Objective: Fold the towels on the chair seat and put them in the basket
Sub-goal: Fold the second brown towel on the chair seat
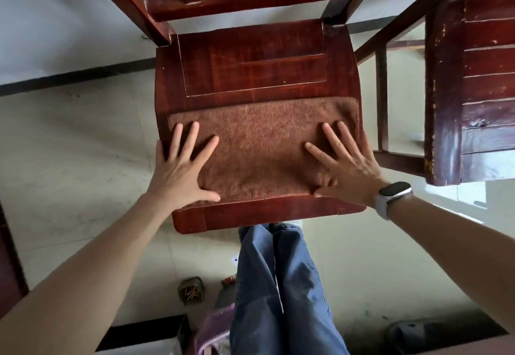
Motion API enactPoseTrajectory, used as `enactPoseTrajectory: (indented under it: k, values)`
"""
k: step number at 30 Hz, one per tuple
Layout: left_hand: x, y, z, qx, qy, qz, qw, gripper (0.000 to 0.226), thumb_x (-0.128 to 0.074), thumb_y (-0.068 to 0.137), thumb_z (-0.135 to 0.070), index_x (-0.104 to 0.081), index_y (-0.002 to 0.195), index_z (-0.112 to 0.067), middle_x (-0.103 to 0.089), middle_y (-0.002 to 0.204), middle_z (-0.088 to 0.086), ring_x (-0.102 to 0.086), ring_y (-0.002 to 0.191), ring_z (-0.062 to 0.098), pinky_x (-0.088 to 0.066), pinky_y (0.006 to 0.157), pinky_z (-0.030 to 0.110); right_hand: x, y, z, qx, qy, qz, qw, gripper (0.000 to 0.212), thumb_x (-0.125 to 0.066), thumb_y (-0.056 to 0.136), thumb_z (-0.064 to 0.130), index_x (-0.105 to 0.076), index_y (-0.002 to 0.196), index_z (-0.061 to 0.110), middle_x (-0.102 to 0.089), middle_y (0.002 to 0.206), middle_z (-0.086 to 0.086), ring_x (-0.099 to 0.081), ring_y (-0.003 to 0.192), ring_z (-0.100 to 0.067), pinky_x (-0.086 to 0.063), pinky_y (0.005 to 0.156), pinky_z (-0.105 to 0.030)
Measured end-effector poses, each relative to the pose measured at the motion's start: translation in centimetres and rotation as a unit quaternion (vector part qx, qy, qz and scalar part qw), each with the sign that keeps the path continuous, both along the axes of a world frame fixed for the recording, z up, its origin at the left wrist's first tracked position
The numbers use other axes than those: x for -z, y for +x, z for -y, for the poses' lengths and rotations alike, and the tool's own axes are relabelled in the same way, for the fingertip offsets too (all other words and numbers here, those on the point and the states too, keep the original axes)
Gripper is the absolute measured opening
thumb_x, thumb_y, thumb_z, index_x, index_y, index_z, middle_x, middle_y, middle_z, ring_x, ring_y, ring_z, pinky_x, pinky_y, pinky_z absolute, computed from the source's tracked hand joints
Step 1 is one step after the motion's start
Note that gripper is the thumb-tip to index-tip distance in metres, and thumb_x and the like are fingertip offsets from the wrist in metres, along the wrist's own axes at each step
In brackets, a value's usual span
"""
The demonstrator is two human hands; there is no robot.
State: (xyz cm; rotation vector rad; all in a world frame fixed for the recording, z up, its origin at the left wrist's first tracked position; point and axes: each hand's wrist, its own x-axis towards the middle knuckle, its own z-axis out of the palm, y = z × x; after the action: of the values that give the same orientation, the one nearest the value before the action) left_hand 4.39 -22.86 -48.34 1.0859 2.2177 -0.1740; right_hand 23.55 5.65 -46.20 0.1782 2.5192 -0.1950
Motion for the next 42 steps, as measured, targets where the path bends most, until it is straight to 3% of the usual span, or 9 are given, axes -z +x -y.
enactPoseTrajectory:
  k: [5,11,14,17,21,25,30,37,42]
  values:
    - [-0.8,-0.3,0.3,0.002,-0.013,-0.009,1.000,0.131,-0.067,0.048,-0.075,0.023,0.136,-0.037,0.037,0.145,0.003,0.031,0.135,0.024,-0.004,0.109,0.062,-1.1,2.5,-2.1,0.046,-0.024,-0.001,0.999,0.091,-0.071,0.063,0.058,-0.035,0.140,0.024,-0.024,0.151,-0.017,-0.021,0.138,-0.041,-0.019,0.103,-0.070]
    - [-1.8,1.7,0.1,0.008,0.058,-0.025,0.998,0.113,-0.078,0.054,-0.055,-0.023,0.144,-0.016,-0.007,0.153,0.020,-0.002,0.140,0.037,-0.019,0.108,0.056,-1.4,2.2,-2.3,0.339,-0.016,-0.147,0.929,0.029,-0.052,0.090,0.020,-0.056,0.115,0.007,-0.054,0.119,-0.016,-0.048,0.109,-0.038,-0.037,0.089,-0.045]
    - [-1.5,2.4,0.6,-0.018,0.054,-0.003,0.998,0.108,-0.078,0.058,-0.050,-0.023,0.144,-0.016,0.001,0.152,0.013,0.000,0.139,0.036,-0.026,0.105,0.055,-0.8,0.7,-2.0,0.212,0.006,-0.165,0.963,0.041,-0.049,0.091,0.021,-0.047,0.130,0.009,-0.047,0.136,-0.015,-0.042,0.127,-0.035,-0.031,0.102,-0.051]
    - [-1.3,2.4,0.6,-0.026,0.038,0.000,0.999,0.113,-0.079,0.055,-0.051,-0.020,0.145,-0.018,0.002,0.152,0.013,-0.002,0.139,0.040,-0.026,0.104,0.060,0.5,-1.2,-2.0,0.092,0.011,-0.111,0.989,0.058,-0.042,0.093,0.031,-0.022,0.144,0.011,-0.017,0.154,-0.011,-0.013,0.142,-0.027,-0.005,0.112,-0.055]
    - [-1.1,2.5,0.5,-0.023,0.012,-0.004,1.000,0.120,-0.079,0.050,-0.055,-0.013,0.145,-0.023,0.004,0.152,0.011,-0.001,0.140,0.039,-0.024,0.103,0.064,1.9,-1.9,-3.3,0.111,0.035,-0.035,0.993,0.071,-0.034,0.090,0.050,-0.002,0.147,0.020,0.002,0.156,-0.009,0.001,0.144,-0.023,-0.002,0.114,-0.055]
    - [-1.5,2.7,0.2,-0.032,0.003,-0.004,0.999,0.121,-0.080,0.050,-0.053,-0.012,0.145,-0.023,0.003,0.153,0.011,-0.002,0.140,0.040,-0.025,0.104,0.066,1.3,-2.2,-3.7,0.136,-0.038,-0.047,0.989,0.064,-0.037,0.093,0.040,-0.008,0.147,0.020,0.000,0.156,-0.008,0.001,0.144,-0.022,-0.006,0.115,-0.052]
    - [-1.9,2.8,-0.2,-0.041,0.000,-0.005,0.999,0.119,-0.083,0.048,-0.049,-0.020,0.144,-0.021,-0.007,0.154,0.015,-0.007,0.140,0.041,-0.025,0.103,0.066,0.0,-0.8,-2.1,0.423,-0.060,-0.195,0.883,0.033,-0.049,0.091,0.017,-0.050,0.119,0.001,-0.049,0.123,-0.023,-0.046,0.115,-0.038,-0.037,0.099,-0.046]
    - [-1.9,2.9,-0.4,-0.044,-0.007,-0.013,0.999,0.117,-0.081,0.051,-0.050,-0.016,0.145,-0.023,-0.004,0.155,0.013,-0.004,0.141,0.037,-0.022,0.104,0.065,1.3,0.2,-0.7,0.633,-0.064,-0.053,0.770,0.022,-0.055,0.087,0.018,-0.059,0.100,0.001,-0.060,0.111,-0.020,-0.052,0.106,-0.036,-0.040,0.089,-0.036]
    - [-1.9,3.0,-0.4,-0.046,-0.011,-0.022,0.999,0.116,-0.081,0.051,-0.050,-0.019,0.145,-0.024,-0.005,0.155,0.012,-0.004,0.142,0.036,-0.022,0.104,0.065,1.0,-1.0,-0.7,0.614,-0.062,-0.016,0.786,0.019,-0.049,0.082,0.012,-0.062,0.094,0.003,-0.060,0.111,-0.022,-0.052,0.105,-0.039,-0.042,0.088,-0.039]
